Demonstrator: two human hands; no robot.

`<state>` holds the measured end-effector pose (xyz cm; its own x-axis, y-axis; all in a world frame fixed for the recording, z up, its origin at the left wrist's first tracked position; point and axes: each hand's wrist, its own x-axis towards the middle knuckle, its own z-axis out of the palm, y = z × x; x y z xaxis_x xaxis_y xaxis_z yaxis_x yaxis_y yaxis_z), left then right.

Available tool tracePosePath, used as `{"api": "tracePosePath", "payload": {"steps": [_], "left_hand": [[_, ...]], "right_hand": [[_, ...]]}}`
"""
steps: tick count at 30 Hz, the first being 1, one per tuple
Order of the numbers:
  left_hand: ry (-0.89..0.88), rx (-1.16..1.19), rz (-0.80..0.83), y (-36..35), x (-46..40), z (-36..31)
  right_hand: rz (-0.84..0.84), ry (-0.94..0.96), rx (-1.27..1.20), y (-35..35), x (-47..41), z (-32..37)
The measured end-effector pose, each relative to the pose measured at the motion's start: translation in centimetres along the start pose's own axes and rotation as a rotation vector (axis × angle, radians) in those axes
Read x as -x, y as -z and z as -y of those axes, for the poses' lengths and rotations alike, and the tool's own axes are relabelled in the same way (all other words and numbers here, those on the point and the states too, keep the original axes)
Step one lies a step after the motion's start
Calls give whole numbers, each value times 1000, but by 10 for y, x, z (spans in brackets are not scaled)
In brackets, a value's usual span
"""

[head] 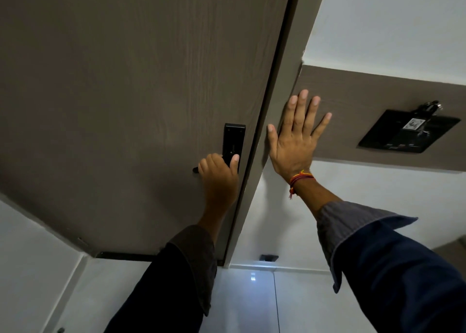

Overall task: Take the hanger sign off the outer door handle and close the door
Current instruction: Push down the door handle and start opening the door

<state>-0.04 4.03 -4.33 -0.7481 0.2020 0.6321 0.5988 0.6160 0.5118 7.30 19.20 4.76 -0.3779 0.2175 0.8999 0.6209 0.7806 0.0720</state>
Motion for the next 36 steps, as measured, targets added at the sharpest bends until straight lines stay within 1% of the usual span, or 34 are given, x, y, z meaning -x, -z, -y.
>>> {"api": "tracePosePath", "payload": {"steps": [5, 7, 9, 13, 18, 21, 23, 27, 30, 32, 36], "left_hand": [[103, 144, 53, 4, 1, -7], [170, 197, 67, 7, 3, -13], [213, 219, 79, 9, 5, -16], [175, 210, 98, 19, 12, -12], [74, 133, 159, 33, 21, -1], [-44, 27, 214, 46, 15, 9], [-130, -81, 295, 58, 7, 12], [-232, -306, 378, 83, -5, 5], [-348, -490, 429, 102, -12, -5], [-373, -553, 474, 113, -14, -11], [-323, -617, 551, 123, -10, -25]], "right_hand": [[-9, -13, 11, -1, 0, -1], [-13, -7, 22, 0, -1, -2], [-14, -1, 36, 1, -1, -2], [17, -3, 42, 5, 1, -1], [46, 42, 18, 16, 1, -3], [88, 38, 24, 25, 2, -3], [123, 26, 34, 33, 2, -1], [195, -7, 12, 49, 0, 3], [236, -16, -8, 58, -1, 5], [273, -19, -23, 63, -3, 5], [334, -22, -66, 73, -6, 5]]}}
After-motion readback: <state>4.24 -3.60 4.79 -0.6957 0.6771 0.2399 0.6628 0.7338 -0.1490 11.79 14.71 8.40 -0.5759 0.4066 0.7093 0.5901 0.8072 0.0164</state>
